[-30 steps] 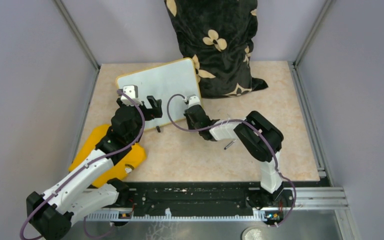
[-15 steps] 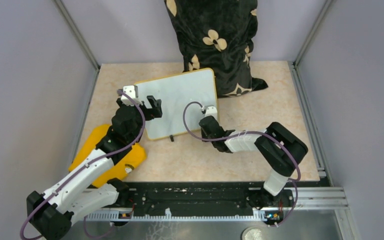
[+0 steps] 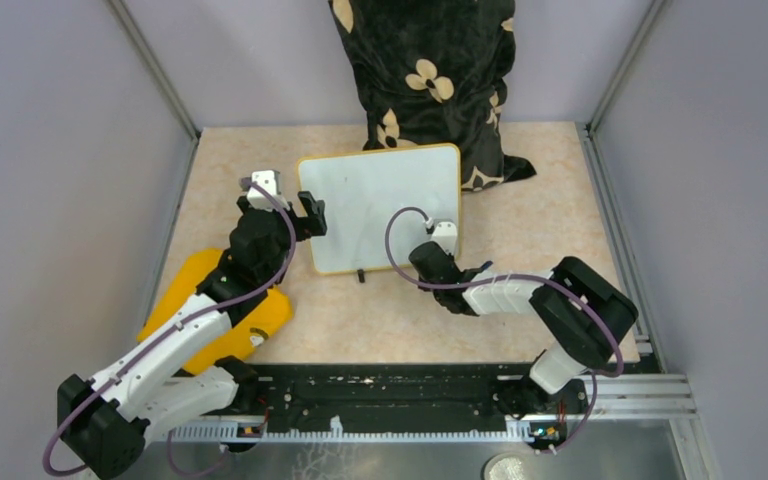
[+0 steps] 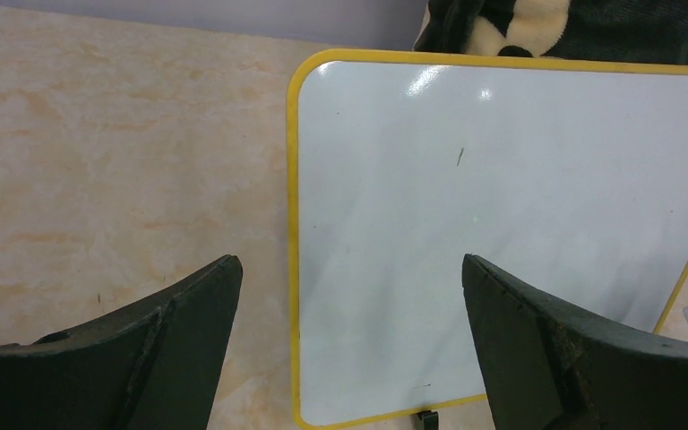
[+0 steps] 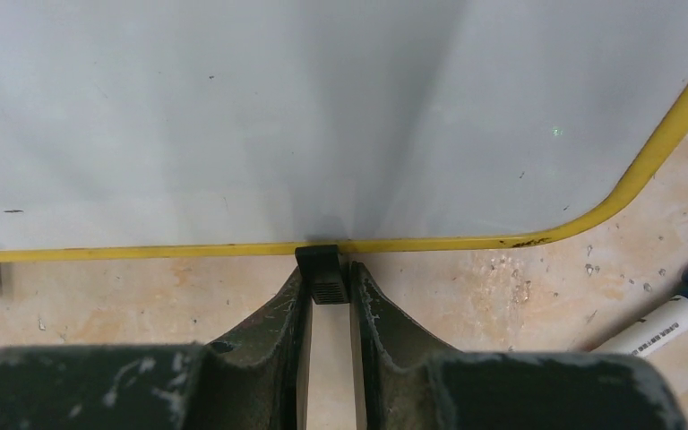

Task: Write a sentence on the whiteboard
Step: Move the whiteboard stand to the center of the board.

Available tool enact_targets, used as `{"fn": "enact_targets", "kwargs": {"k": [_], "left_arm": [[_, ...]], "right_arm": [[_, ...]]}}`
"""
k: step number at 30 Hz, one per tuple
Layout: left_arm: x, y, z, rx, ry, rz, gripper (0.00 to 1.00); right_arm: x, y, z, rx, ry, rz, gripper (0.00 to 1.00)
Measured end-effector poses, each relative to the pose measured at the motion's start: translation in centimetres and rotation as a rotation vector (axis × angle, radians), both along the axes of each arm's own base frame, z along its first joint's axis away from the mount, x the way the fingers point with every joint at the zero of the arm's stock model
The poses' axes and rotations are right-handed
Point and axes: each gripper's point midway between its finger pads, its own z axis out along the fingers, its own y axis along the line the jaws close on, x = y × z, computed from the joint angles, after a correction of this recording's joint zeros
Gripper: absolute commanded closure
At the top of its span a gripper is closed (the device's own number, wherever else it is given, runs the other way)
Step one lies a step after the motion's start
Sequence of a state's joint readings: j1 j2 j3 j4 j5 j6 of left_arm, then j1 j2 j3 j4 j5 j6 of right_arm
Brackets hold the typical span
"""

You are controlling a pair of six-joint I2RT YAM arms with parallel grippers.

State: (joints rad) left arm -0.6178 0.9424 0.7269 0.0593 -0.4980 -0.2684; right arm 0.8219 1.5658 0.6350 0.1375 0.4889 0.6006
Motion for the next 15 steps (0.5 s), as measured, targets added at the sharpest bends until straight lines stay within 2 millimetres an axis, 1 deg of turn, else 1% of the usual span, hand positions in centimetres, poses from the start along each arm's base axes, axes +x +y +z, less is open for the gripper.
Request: {"fn": "enact_targets", "kwargs": {"k": [7, 15], "left_arm": [[0.1, 0.0, -0.1, 0.003, 0.004, 0.0, 0.02], [0.1, 0.0, -0.2, 0.004, 0.005, 0.001, 0.02]], "right_arm": [[0.3, -0.4, 0.0, 0.0, 0.002, -0.015, 0.93], [1.1, -1.7, 0.0, -0.02, 0.001, -0.032, 0.94]]}}
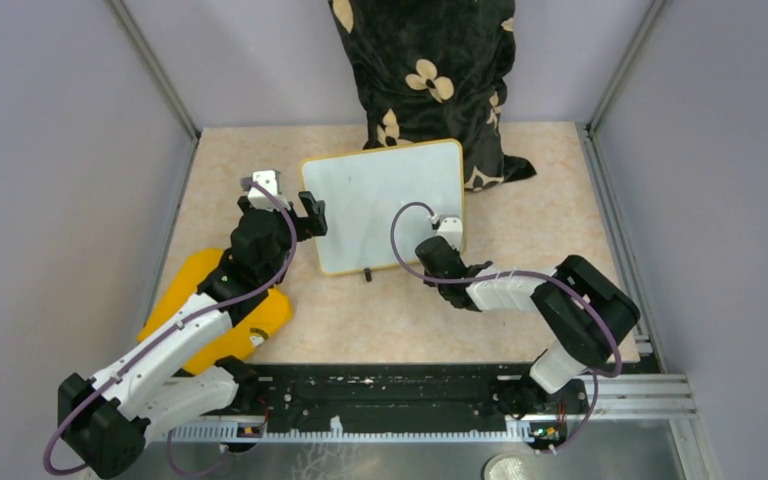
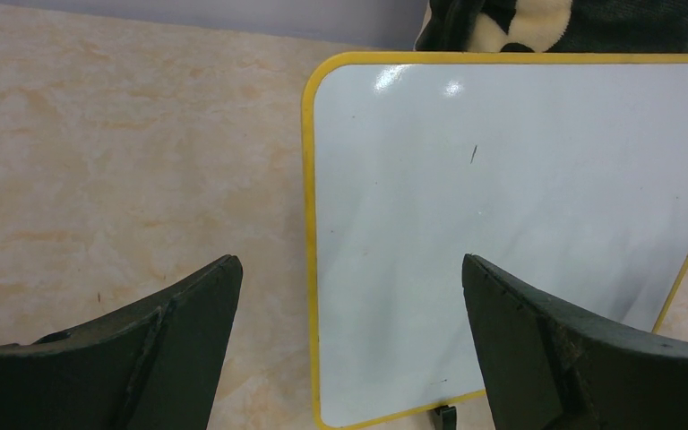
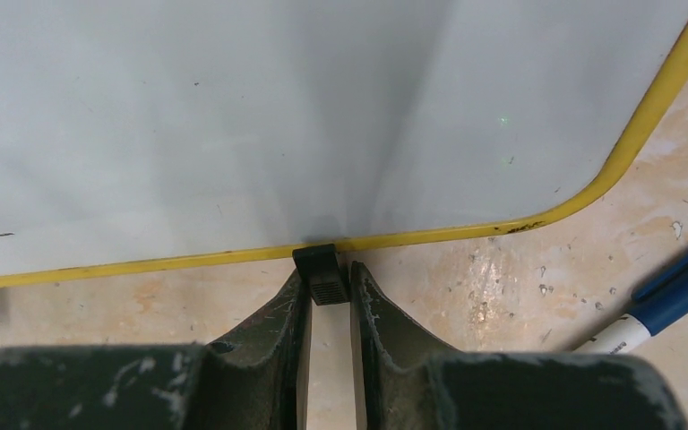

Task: Write a sentence on the whiteboard
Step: Move the whiteboard stand to the center of the board.

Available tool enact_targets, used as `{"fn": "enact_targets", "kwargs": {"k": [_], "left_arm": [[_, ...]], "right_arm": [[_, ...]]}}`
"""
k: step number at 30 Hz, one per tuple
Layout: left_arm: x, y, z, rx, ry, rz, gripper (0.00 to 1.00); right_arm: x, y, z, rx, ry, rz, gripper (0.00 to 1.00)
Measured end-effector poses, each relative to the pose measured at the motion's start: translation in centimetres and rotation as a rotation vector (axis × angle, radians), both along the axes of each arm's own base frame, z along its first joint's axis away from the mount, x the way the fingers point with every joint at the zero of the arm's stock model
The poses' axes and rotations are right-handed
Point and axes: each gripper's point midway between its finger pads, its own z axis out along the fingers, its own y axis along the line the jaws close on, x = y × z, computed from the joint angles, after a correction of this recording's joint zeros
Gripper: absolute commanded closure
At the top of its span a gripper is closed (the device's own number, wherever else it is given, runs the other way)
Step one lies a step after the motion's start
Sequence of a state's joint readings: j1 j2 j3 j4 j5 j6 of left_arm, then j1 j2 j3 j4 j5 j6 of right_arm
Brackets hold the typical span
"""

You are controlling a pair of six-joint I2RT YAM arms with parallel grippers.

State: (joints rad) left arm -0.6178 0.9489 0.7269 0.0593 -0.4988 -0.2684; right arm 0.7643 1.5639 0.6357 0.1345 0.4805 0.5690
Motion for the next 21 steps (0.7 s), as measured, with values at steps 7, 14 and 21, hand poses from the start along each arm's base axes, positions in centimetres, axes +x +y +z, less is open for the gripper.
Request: {"fn": "enact_targets", "kwargs": {"k": [7, 14, 21], "left_arm": [[0.0, 0.0, 0.0, 0.0, 0.0, 0.0, 0.02], [0.0, 0.0, 0.0, 0.0, 0.0, -0.002, 0.03], [0.0, -0.1, 0.0, -0.001, 0.0, -0.003, 0.03]], "right_arm": [[0.0, -0.6, 0.1, -0.008, 0.005, -0.021, 1.0], [-0.5, -1.9, 0.1, -0.021, 0.013, -0.06, 1.0], [-0.6, -2.0, 0.1, -0.021, 0.015, -0.062, 0.96]]}}
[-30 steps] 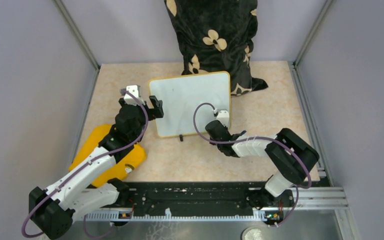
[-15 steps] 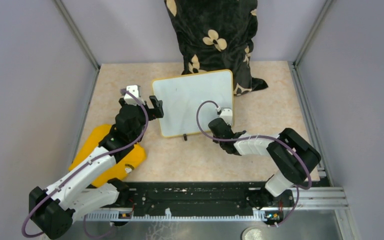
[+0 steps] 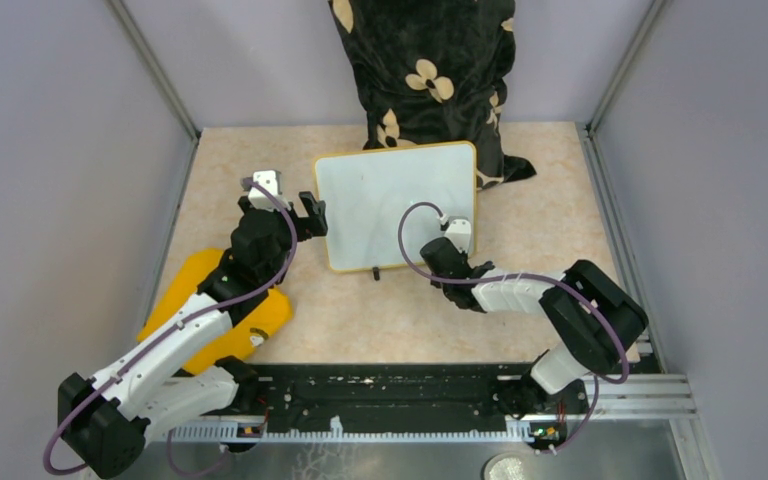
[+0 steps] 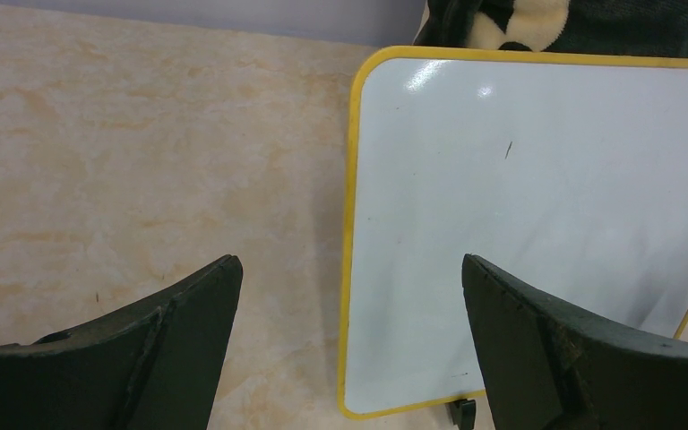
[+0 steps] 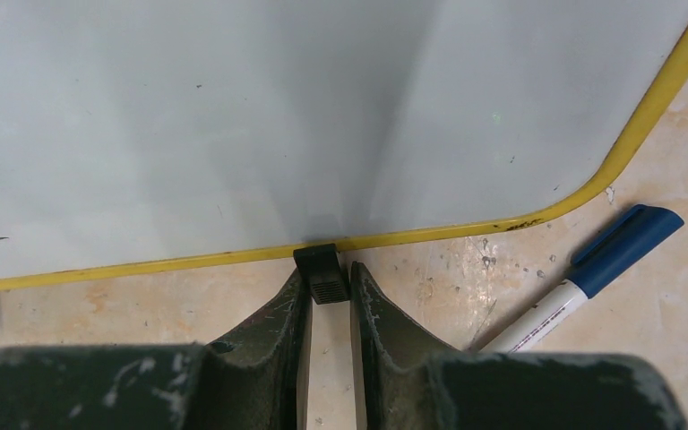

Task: Write a sentence on the whiteboard
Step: Move the whiteboard stand to the center of the board.

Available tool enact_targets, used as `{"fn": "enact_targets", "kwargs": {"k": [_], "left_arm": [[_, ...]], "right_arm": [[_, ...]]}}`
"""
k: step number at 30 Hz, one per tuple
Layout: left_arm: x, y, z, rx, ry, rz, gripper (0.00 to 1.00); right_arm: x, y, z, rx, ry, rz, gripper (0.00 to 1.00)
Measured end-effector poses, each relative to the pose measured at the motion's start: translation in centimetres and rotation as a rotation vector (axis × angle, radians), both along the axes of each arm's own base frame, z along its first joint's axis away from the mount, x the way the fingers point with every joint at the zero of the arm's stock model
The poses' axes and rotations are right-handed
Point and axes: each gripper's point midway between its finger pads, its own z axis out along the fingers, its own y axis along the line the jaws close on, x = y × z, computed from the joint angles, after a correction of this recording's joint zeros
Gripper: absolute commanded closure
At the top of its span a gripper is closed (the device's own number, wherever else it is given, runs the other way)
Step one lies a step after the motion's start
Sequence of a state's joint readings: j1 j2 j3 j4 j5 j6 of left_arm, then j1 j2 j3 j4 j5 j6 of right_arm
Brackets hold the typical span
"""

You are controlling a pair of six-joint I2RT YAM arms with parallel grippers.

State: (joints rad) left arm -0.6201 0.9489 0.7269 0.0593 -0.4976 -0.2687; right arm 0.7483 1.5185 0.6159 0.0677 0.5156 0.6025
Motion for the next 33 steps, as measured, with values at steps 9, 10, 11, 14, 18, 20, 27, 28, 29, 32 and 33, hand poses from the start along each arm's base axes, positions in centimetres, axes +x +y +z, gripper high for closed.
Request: {"fn": "enact_targets", "kwargs": {"k": [9, 10, 11, 14, 18, 20, 27, 28, 29, 32, 33], "left_arm": [[0.0, 0.0, 0.0, 0.0, 0.0, 0.0, 0.02], [0.0, 0.0, 0.0, 0.0, 0.0, 0.0, 0.02], [0.0, 0.0, 0.0, 0.0, 0.0, 0.0, 0.02], [0.0, 0.0, 0.1, -0.002, -0.002, -0.002, 0.01], [-0.1, -0.2, 0.1, -0.004, -0.001, -0.015, 0.01], [-0.1, -0.4, 0.1, -0.005, 0.0, -0.025, 0.01], [-0.3, -1.2, 0.0, -0.01, 0.004, -0.073, 0.01], [-0.4, -1.4, 0.0, -0.011, 0.005, -0.085, 0.01], [-0.5, -1.5, 0.1, -0.013, 0.005, -0.094, 0.01], [-0.8, -1.9, 0.4, -0.022, -0.001, -0.118, 0.01], [-0.8, -1.9, 0.5, -0.025, -0.004, -0.123, 0.01]], "right_arm": [[-0.1, 0.0, 0.0, -0.004, 0.005, 0.014, 0.72], [-0.2, 0.0, 0.0, -0.006, 0.007, 0.017, 0.68], [-0.2, -0.1, 0.0, -0.01, 0.009, 0.018, 0.65], [-0.4, -0.4, 0.0, -0.015, 0.01, 0.026, 0.55], [-0.9, -0.5, 0.4, -0.008, 0.005, 0.052, 0.46], [-1.0, -0.4, 1.1, 0.004, -0.006, 0.067, 0.42], [-1.4, 0.4, 5.8, 0.078, -0.093, 0.124, 0.39], [-1.6, 0.4, 6.5, 0.09, -0.106, 0.129, 0.39], [-1.8, 0.3, 7.2, 0.101, -0.117, 0.13, 0.39], [-2.5, -0.5, 8.7, 0.135, -0.141, 0.102, 0.41], [-3.0, -1.1, 8.8, 0.148, -0.141, 0.081, 0.41]]}}
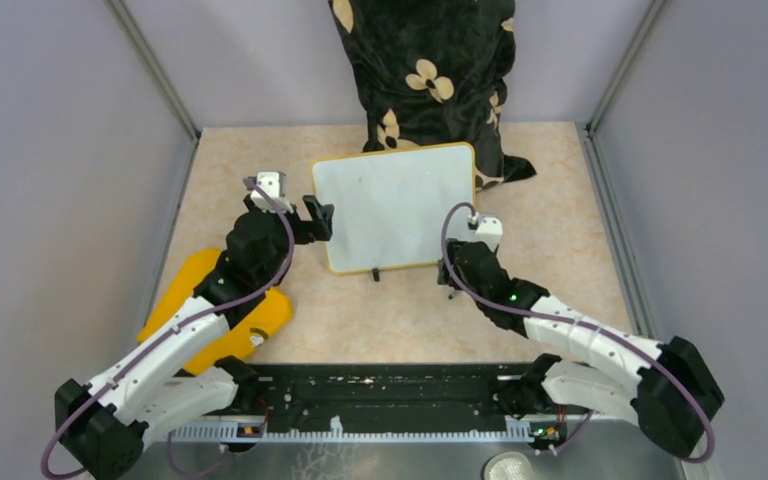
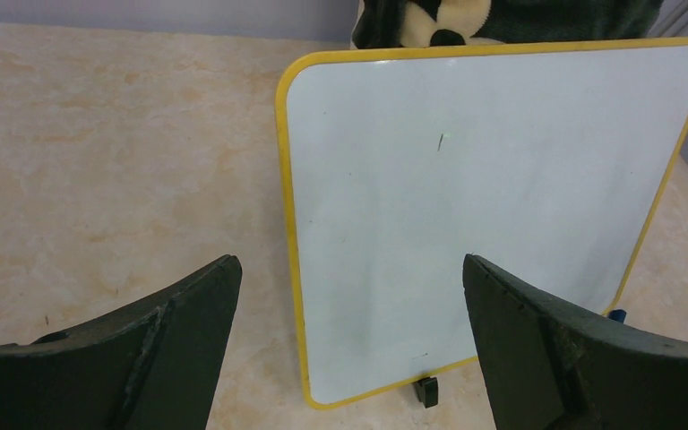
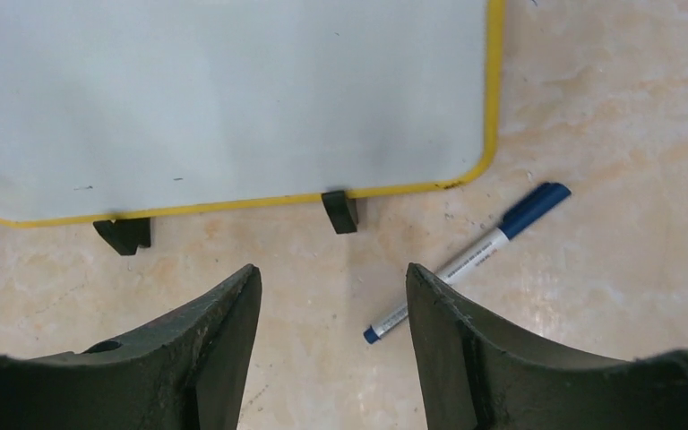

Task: Write a sentence on the whiteboard
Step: Move the whiteboard stand to the center of the board, then open the whiteboard marker at the center of the board.

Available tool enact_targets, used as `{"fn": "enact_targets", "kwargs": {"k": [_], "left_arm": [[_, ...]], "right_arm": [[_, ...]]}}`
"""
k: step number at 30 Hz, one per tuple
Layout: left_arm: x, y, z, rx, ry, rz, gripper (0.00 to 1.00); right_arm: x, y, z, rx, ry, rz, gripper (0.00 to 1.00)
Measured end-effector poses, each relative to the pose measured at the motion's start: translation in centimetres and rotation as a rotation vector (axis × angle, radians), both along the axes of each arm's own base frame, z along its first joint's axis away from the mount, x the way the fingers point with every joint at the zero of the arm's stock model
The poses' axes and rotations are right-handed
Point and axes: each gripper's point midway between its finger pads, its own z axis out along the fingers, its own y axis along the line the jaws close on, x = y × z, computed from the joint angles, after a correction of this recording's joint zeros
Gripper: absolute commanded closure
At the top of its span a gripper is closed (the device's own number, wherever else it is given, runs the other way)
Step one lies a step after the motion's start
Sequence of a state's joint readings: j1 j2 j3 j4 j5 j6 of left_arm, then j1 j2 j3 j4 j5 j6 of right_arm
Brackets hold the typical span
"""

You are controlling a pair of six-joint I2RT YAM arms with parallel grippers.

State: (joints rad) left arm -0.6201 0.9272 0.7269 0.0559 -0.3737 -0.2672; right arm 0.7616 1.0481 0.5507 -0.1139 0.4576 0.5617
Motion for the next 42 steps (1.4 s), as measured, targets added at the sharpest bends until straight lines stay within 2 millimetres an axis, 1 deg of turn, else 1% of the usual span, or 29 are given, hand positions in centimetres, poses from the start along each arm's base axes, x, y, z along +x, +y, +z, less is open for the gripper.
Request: {"fn": "enact_targets", "kwargs": {"k": [3, 5, 9, 11, 17, 20, 33, 42], "left_arm": [[-0.2, -0.1, 0.4, -0.009, -0.009, -0.009, 0.01], [-0.3, -0.1, 0.5, -0.012, -0.012, -0.012, 0.01], [-0.3, -0.1, 0.6, -0.014, -0.015, -0.013, 0.01], [-0.4, 0.0, 0.8, -0.016, -0.018, -0.013, 0.01], [-0.6, 0.1, 1.3, -0.027, -0.031, -0.013, 0.01], [-0.6, 0.1, 1.3, -0.028, -0.031, -0.013, 0.01], [-0.6, 0.1, 1.3, -0.033, -0.029, -0.011, 0.01], [-0.6, 0.1, 1.2, -0.032, -0.026, -0.011, 0.01]], "right_arm": [[-1.1, -1.3, -0.2, 0.035, 0.026, -0.055, 0.43], [-1.7, -2.0, -0.9, 0.054, 0.063, -0.093, 0.43], [-2.5, -2.6, -2.5, 0.085, 0.131, -0.163, 0.44], [-2.4, -2.7, -3.0, 0.093, 0.148, -0.188, 0.44], [-2.3, -3.7, -6.1, 0.055, 0.239, -0.275, 0.46], [-2.2, -4.0, -6.8, 0.042, 0.26, -0.294, 0.48], [-1.6, -4.4, -7.9, 0.023, 0.282, -0.294, 0.55], [-1.7, -4.1, -8.9, -0.005, 0.312, -0.254, 0.63]]}}
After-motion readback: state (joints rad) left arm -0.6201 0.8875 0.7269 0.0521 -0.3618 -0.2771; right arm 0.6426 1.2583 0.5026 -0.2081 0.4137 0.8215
